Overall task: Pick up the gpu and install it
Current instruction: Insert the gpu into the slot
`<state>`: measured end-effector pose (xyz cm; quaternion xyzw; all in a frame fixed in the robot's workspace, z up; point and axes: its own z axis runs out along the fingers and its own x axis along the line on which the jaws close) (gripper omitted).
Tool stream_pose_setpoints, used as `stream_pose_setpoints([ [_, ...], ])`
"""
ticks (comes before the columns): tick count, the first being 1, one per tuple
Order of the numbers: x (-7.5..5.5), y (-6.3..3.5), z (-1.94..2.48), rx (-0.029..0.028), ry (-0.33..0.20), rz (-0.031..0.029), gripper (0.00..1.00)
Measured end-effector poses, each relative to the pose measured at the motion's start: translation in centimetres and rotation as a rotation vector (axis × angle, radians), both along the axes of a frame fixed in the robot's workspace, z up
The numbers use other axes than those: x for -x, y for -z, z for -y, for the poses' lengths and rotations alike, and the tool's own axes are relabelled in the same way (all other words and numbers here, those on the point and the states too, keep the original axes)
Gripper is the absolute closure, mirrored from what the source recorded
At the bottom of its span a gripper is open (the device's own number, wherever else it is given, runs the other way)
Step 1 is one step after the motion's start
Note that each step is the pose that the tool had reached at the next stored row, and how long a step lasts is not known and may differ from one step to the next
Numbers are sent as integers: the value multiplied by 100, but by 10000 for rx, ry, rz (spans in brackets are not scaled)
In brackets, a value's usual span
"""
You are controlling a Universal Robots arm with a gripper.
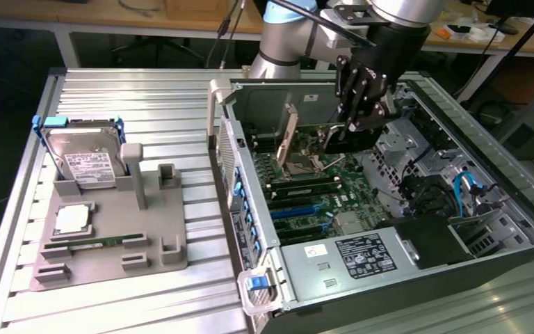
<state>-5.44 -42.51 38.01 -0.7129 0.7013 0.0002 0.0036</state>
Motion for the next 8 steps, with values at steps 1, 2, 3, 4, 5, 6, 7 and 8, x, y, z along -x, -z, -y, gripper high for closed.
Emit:
stream_pose_setpoints([
  [1, 0, 8, 0, 4, 0, -55, 73],
  [2, 0, 16, 0, 9, 0, -115, 73],
  [3, 0, 24, 0, 13, 0, -169, 73],
  [4, 0, 32, 0, 17, 0, -222, 73],
  [5, 0, 42, 0, 22, 0, -263, 73],
  [6, 1, 48, 0, 24, 1, -265, 73],
  [7, 0, 51, 0, 23, 1, -265, 73],
  [8, 0, 54, 0, 22, 0, -265, 73],
])
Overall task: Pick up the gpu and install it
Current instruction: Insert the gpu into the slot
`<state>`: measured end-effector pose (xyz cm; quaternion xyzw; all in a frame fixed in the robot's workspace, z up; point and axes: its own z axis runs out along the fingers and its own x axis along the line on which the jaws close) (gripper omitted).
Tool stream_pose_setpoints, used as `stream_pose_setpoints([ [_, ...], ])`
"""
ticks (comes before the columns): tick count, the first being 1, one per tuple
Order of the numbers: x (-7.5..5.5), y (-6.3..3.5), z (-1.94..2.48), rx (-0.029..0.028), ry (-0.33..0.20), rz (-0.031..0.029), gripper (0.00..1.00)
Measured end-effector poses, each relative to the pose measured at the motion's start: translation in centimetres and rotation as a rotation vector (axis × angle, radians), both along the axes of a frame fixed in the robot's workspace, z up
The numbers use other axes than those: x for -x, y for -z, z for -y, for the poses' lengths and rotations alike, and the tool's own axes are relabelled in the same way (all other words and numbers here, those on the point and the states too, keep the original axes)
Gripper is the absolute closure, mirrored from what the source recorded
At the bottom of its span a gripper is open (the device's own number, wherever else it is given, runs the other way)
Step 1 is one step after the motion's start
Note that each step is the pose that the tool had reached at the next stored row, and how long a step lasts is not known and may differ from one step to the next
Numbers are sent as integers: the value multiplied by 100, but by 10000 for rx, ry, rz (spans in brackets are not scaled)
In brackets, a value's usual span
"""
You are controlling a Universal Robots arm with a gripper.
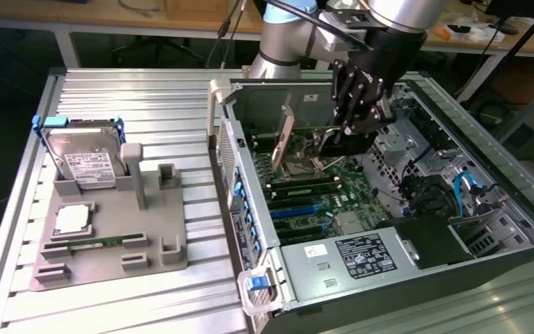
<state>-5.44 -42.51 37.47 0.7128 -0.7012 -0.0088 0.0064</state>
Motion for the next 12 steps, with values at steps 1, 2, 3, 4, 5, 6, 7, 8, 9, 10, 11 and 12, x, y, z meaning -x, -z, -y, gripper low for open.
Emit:
stream_pose_setpoints([
  [1, 0, 8, 0, -1, 0, 1, 73],
  [2, 0, 11, 0, 0, 0, 0, 73],
  [3, 0, 15, 0, 0, 0, 0, 73],
  [4, 0, 19, 0, 0, 0, 0, 73],
  [5, 0, 23, 0, 0, 0, 0, 73],
  [6, 0, 29, 0, 0, 0, 0, 73],
  [7, 0, 34, 0, 0, 0, 0, 73],
  [8, 0, 40, 0, 2, 0, 0, 73],
  [9, 0, 45, 0, 3, -1, 0, 73],
  [10, 0, 53, 0, 5, -1, 0, 73],
  [11, 0, 60, 0, 5, -1, 0, 73],
  [12, 0, 64, 0, 6, -1, 0, 73],
])
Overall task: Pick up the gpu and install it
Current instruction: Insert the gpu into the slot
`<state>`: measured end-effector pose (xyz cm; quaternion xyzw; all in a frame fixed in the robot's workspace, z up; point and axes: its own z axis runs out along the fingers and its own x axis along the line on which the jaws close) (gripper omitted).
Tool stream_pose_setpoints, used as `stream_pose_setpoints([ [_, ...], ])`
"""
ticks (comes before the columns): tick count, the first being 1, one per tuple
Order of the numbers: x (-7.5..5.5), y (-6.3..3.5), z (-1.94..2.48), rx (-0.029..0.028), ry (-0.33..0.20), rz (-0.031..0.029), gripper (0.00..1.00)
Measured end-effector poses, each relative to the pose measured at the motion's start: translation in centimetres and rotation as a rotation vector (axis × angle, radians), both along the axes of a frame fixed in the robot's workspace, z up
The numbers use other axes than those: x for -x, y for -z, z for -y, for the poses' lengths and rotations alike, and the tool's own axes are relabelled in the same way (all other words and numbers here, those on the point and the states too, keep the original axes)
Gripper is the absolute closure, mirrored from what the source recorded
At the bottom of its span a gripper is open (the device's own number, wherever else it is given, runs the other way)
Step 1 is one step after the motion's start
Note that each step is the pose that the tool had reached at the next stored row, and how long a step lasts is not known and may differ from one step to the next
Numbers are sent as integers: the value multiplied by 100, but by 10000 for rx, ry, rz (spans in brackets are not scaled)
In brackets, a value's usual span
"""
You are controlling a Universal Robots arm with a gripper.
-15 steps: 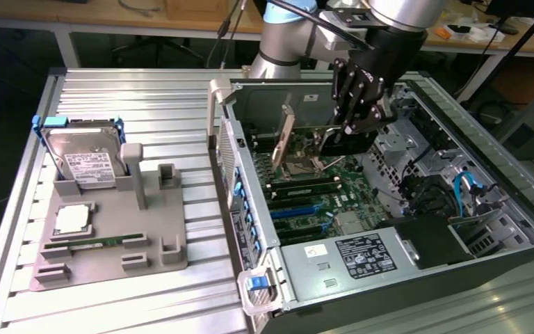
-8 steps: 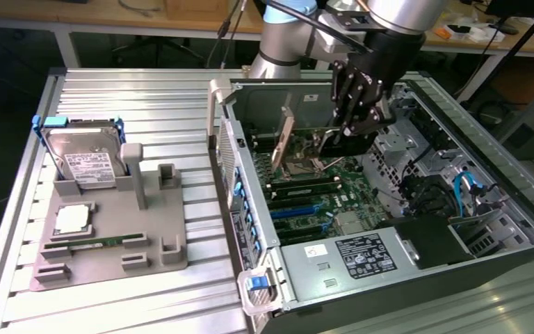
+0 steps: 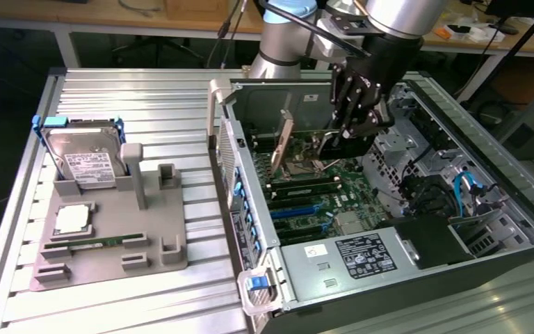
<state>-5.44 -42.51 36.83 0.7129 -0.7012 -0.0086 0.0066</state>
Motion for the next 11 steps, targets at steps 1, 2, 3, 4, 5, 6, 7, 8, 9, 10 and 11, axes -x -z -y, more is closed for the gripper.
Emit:
stream_pose_setpoints([
  [1, 0, 4, 0, 1, 1, 0, 73],
  [2, 0, 7, 0, 2, 1, 0, 73],
  [3, 0, 13, 0, 2, 0, 0, 73],
  [4, 0, 17, 0, 1, 1, 1, 73],
  [5, 0, 20, 0, 2, 0, 0, 73],
  [6, 0, 24, 0, 3, 0, 0, 73],
  [7, 0, 28, 0, 3, 0, 0, 73],
  [8, 0, 32, 0, 4, 0, 0, 73],
  [9, 0, 36, 0, 5, 1, 0, 73],
  [10, 0, 45, 0, 7, 0, 0, 73],
  [11, 0, 48, 0, 8, 1, 0, 73],
])
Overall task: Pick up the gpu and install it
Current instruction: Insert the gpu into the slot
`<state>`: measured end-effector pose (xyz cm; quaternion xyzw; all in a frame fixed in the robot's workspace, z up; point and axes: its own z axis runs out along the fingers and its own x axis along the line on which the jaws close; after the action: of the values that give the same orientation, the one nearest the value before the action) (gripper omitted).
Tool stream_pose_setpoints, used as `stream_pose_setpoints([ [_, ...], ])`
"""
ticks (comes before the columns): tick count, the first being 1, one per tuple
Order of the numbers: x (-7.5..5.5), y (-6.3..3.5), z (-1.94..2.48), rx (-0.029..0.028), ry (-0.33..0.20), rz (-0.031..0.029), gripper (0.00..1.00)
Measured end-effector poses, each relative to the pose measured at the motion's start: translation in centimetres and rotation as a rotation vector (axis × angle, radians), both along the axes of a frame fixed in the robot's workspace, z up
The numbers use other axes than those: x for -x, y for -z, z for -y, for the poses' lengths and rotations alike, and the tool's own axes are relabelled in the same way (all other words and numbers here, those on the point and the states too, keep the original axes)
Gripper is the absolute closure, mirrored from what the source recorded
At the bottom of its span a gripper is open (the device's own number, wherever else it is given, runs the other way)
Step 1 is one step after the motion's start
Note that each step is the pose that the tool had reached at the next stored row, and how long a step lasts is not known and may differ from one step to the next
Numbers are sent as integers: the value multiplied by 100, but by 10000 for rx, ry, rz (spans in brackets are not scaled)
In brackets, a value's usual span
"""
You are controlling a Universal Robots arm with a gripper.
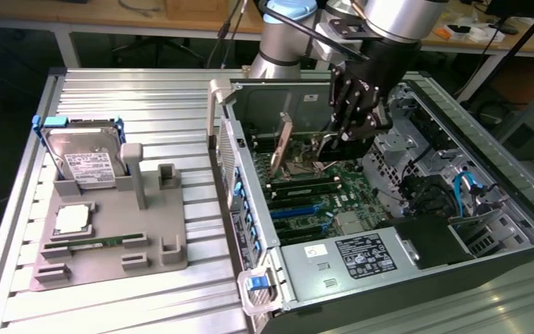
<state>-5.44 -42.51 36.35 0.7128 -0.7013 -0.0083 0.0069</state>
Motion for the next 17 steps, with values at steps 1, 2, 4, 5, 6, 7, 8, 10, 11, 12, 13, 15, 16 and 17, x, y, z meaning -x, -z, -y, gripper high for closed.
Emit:
stream_pose_setpoints([
  [1, 0, 4, 0, 1, 0, 0, 73],
  [2, 0, 8, 0, 1, 0, 0, 73],
  [4, 0, 16, 0, 3, 0, 0, 73],
  [5, 0, 21, 0, 3, 0, 0, 73],
  [6, 0, 25, 0, 6, 0, 0, 73],
  [7, 0, 28, 0, 8, 0, 0, 73],
  [8, 0, 32, 0, 9, 0, -1, 73],
  [10, 0, 38, 0, 9, 0, 0, 73],
  [11, 0, 42, 0, 9, 0, 0, 73],
  [12, 0, 45, 0, 9, 0, 0, 73],
  [13, 0, 48, 0, 9, 0, 0, 73],
  [15, 0, 56, 0, 9, 0, 0, 73],
  [16, 0, 60, 0, 9, 0, 0, 73],
  [17, 0, 64, 0, 9, 0, 0, 73],
])
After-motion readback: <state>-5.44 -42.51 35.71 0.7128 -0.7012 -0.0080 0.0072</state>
